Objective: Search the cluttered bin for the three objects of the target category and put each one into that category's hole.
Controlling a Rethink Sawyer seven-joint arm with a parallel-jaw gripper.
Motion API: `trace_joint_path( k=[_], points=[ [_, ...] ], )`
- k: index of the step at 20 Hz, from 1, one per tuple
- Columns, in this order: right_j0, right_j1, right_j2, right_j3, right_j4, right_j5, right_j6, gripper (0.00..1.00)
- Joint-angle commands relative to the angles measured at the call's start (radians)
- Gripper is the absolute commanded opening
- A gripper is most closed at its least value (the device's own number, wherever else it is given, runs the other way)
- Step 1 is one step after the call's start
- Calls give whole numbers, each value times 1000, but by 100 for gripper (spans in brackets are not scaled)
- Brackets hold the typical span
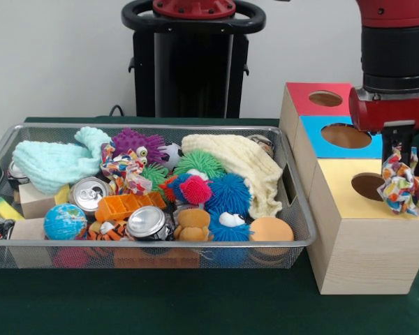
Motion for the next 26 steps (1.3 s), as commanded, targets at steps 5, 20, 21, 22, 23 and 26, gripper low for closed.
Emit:
trace_joint_path(
  k=[5, 20, 21, 22, 23, 26],
  points=[
    [-6, 48, 75, 111, 15, -61, 211, 0],
    [3, 45, 80, 133, 33, -75, 236, 0],
    [4, 47, 80, 131, 35, -72, 238, 0],
    [3, 48, 82, 132, 37, -72, 238, 0],
    [3, 47, 82, 132, 39, -68, 239, 0],
    [5, 43, 80, 135, 44, -54, 241, 0]
  ],
)
